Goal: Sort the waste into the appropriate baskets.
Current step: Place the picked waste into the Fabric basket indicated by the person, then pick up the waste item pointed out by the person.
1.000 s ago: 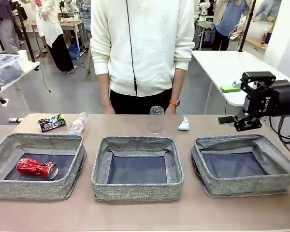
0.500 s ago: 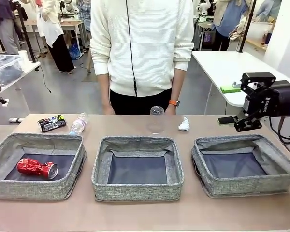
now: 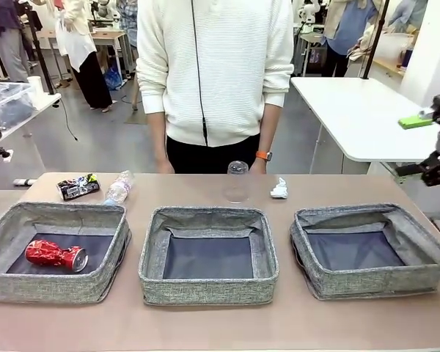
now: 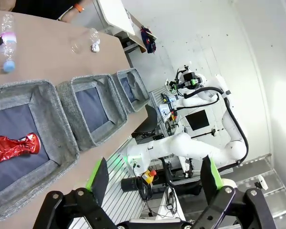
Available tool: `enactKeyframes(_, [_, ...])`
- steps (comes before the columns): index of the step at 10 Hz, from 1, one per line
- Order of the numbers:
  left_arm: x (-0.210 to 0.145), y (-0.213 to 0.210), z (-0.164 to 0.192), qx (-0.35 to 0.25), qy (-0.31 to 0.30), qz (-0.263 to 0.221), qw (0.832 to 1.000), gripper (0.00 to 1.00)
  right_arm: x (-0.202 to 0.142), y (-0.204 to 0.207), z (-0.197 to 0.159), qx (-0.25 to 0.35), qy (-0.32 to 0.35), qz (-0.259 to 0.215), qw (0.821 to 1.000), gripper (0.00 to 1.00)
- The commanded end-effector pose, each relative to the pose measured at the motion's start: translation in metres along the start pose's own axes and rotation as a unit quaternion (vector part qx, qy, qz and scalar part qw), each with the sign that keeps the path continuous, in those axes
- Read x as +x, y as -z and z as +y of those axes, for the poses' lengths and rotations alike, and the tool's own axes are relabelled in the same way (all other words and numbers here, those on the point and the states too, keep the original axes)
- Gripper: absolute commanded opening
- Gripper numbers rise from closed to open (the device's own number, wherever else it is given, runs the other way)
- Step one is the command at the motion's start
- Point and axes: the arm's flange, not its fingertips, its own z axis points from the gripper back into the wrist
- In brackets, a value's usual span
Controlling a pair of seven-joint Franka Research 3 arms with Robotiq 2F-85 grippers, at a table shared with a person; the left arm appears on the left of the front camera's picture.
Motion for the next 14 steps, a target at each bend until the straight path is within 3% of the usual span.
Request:
enactKeyframes(1, [-0.001, 0.001, -0.003, -0.009, 0.008, -0.004, 1.000, 1.00, 0.000, -0.014, -0.019, 0.000, -0.009, 0.034, 0.999, 1.00])
enactKeyframes(2, [-0.001, 0.001, -0.003, -0.009, 0.008, -0.004, 1.000, 1.00, -0.003, -0.025, -0.033, 0.006, 0.002, 0.006, 1.000, 1.00])
enactKeyframes(3, [-0.001, 0.001, -0.003, -0.009, 0.008, -0.004, 1.000, 1.00, -0.005, -0.017, -0.039, -0.011, -0.006, -0.058, 0.998, 1.00])
enactKeyframes(4, [-0.001, 0.001, -0.003, -0.009, 0.008, -0.004, 1.000, 1.00, 0.000, -0.018, -0.019, 0.002, 0.011, 0.006, 1.000, 1.00])
enactKeyframes(14, [-0.001, 0.001, -0.003, -0.009, 0.008, -0.004, 1.000, 1.00, 0.000, -0.018, -0.019, 0.002, 0.011, 0.006, 1.000, 1.00])
